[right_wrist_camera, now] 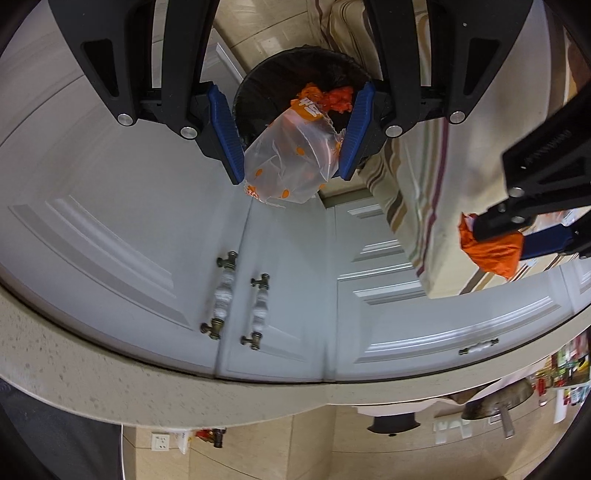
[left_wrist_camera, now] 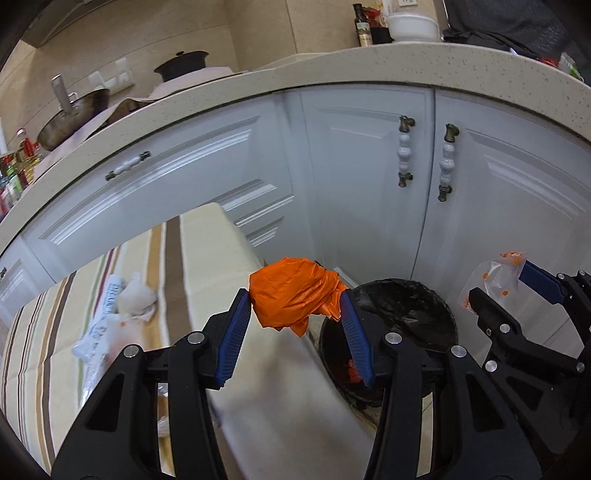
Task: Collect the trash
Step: 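Carry both bags over the black bin and open both tools to drop them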
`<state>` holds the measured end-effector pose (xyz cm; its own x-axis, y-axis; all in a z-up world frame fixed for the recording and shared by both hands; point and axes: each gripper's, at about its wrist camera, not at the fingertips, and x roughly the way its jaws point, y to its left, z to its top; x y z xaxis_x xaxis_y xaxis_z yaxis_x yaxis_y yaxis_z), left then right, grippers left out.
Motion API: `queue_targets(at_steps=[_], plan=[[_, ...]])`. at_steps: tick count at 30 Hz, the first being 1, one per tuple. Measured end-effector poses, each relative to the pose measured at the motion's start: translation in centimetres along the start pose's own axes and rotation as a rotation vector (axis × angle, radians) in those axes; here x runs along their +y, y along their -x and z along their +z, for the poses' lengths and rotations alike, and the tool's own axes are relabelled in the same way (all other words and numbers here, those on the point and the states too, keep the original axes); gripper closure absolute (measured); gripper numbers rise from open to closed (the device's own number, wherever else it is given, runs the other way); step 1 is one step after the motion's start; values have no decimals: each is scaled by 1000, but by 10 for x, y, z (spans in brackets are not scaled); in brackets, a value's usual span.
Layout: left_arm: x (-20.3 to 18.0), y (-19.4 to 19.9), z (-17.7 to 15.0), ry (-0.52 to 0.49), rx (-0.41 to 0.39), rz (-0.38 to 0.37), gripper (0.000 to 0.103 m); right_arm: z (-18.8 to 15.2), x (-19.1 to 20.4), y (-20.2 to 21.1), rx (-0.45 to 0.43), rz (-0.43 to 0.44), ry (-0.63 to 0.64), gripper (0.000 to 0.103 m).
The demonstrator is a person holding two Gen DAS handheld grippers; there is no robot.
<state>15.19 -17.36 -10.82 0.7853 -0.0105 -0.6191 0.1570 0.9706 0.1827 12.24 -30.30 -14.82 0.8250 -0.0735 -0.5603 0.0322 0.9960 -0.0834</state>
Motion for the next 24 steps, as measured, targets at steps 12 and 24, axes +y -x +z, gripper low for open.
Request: queue_targets(at_steps=[12,24], plan=[[-32,-53,23,-42,51,-7,35,7,-30,-47,40,-10,-74,39],[-30,-52,22,-40,54,-10,31,4,-35,-48,49,-13,-94,38]])
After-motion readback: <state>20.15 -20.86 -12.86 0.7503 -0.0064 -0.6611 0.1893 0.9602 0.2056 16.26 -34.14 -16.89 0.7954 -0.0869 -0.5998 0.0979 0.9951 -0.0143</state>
